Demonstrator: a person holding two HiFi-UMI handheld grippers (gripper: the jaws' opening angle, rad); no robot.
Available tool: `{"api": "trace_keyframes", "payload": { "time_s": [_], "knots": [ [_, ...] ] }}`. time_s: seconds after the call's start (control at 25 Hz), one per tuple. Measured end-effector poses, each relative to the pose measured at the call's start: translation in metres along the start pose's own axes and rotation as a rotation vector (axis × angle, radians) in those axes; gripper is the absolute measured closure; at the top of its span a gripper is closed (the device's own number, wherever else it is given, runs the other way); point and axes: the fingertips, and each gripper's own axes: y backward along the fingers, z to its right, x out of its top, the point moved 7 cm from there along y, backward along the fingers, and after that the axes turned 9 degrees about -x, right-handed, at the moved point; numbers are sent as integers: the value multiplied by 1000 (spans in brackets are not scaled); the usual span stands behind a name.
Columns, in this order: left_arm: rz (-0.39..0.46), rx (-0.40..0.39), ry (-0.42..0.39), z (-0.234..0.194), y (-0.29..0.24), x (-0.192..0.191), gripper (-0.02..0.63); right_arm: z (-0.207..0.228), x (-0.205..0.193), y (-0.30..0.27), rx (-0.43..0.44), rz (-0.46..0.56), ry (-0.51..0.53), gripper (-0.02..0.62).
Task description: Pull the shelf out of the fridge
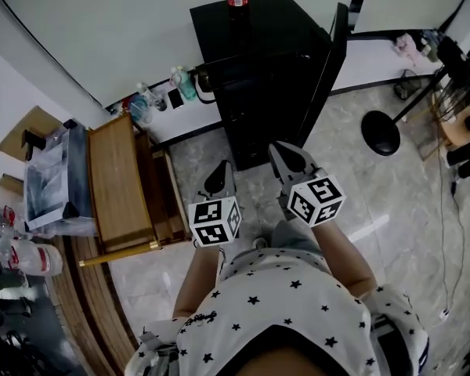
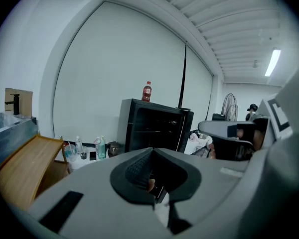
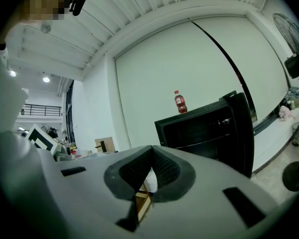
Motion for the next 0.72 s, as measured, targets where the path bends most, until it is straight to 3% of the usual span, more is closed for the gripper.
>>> {"api": "trace_keyframes", "payload": {
  "time_s": [0.36, 0.72],
  "knots": [
    [-2, 36, 0, -22, -27, 5, 594, 26, -8, -48, 39, -34, -112, 603],
    [2, 74, 24, -39, -74, 10, 594, 81, -8, -119, 94, -50, -377, 603]
  ]
}}
